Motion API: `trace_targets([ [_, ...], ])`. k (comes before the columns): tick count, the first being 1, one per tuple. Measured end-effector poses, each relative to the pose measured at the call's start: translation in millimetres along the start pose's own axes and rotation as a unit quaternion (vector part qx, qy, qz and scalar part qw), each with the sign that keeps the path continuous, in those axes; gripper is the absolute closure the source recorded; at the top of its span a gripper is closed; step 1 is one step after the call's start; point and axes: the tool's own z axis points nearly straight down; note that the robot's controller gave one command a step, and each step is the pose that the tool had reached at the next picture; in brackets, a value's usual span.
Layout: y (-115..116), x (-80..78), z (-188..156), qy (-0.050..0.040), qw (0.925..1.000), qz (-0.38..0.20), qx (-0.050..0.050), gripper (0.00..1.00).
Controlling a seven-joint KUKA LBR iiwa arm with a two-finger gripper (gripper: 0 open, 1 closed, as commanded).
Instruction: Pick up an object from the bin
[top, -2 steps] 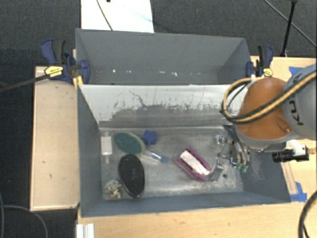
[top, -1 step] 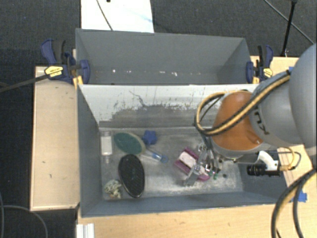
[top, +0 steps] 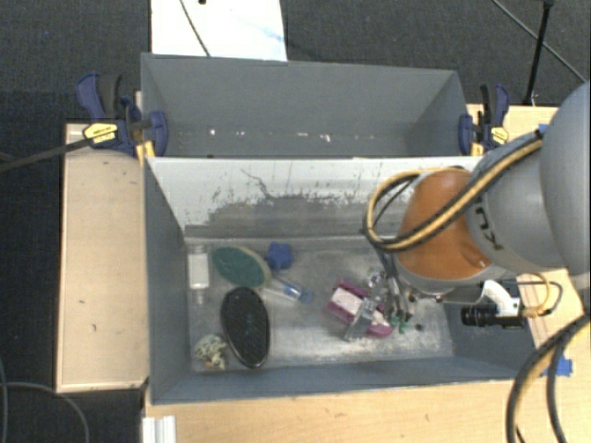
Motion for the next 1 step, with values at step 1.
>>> trace_targets([
  [1, 19.0, -0.3, -159.2, -0.0040, 1.0000, 0.003, -0.002, 1.00],
])
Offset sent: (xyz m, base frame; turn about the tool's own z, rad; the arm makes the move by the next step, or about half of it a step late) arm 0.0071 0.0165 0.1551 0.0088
